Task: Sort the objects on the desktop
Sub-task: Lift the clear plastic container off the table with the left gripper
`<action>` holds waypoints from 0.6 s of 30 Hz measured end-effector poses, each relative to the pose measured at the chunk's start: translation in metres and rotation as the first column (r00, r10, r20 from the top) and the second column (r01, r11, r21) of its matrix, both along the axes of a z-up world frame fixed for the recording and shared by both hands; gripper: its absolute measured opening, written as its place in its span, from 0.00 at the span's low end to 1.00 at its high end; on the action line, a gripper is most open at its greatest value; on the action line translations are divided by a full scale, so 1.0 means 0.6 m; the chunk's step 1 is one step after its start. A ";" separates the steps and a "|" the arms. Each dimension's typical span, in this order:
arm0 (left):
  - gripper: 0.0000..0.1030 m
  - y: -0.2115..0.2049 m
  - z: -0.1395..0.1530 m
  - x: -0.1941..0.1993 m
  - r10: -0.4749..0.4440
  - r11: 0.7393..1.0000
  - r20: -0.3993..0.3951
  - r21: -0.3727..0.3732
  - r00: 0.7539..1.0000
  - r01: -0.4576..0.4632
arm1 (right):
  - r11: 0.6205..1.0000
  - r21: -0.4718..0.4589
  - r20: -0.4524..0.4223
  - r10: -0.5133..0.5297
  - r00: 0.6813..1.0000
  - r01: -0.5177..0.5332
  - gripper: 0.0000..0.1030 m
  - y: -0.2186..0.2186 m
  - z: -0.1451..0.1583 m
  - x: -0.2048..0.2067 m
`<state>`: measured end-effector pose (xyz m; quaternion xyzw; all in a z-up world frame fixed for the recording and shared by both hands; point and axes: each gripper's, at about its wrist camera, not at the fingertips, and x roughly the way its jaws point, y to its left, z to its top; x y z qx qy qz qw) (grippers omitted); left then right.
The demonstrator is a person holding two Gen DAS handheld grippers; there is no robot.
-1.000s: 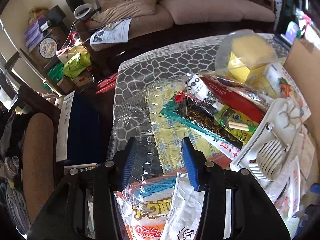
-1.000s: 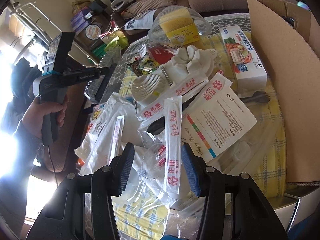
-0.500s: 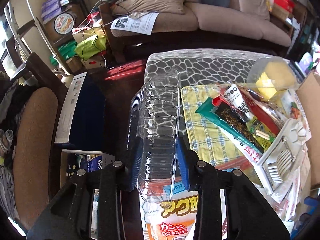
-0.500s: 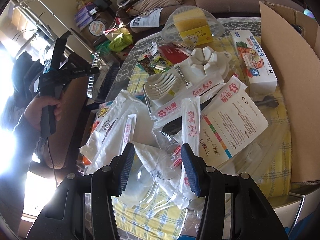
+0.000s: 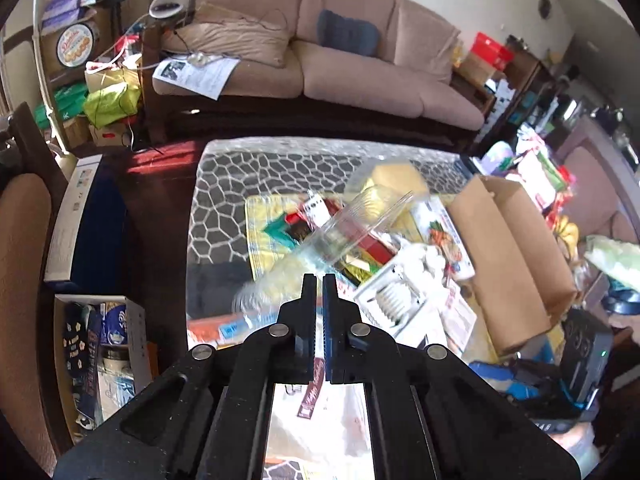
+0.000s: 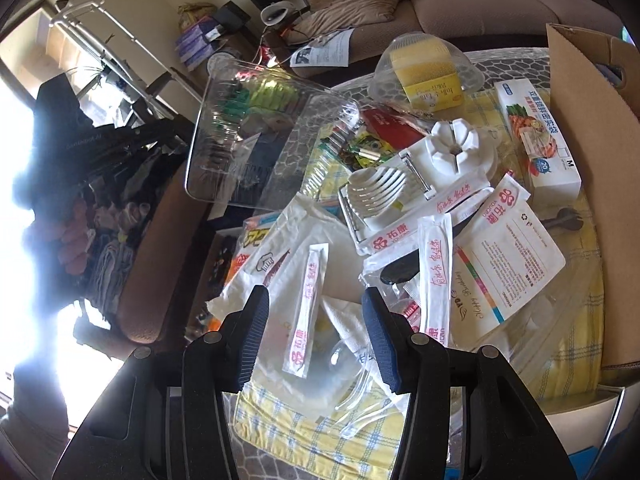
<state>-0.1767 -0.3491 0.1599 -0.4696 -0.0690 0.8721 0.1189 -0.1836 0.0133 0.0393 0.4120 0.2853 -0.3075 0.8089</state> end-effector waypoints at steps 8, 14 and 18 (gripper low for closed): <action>0.52 -0.011 -0.073 -0.028 0.071 0.993 -0.072 -0.088 0.995 -0.077 | 0.999 -0.035 -0.045 -0.014 0.999 0.012 0.50 0.015 0.023 -0.014; 0.58 0.056 -0.150 -0.081 -0.082 0.939 -0.059 -0.339 0.995 0.057 | 0.999 -0.028 -0.080 -0.035 0.996 0.033 0.50 -0.009 0.007 -0.023; 0.29 0.082 -0.187 -0.123 -0.089 0.960 -0.020 -0.269 0.996 0.081 | 1.000 -0.011 -0.088 -0.027 0.996 0.026 0.50 -0.022 -0.011 -0.018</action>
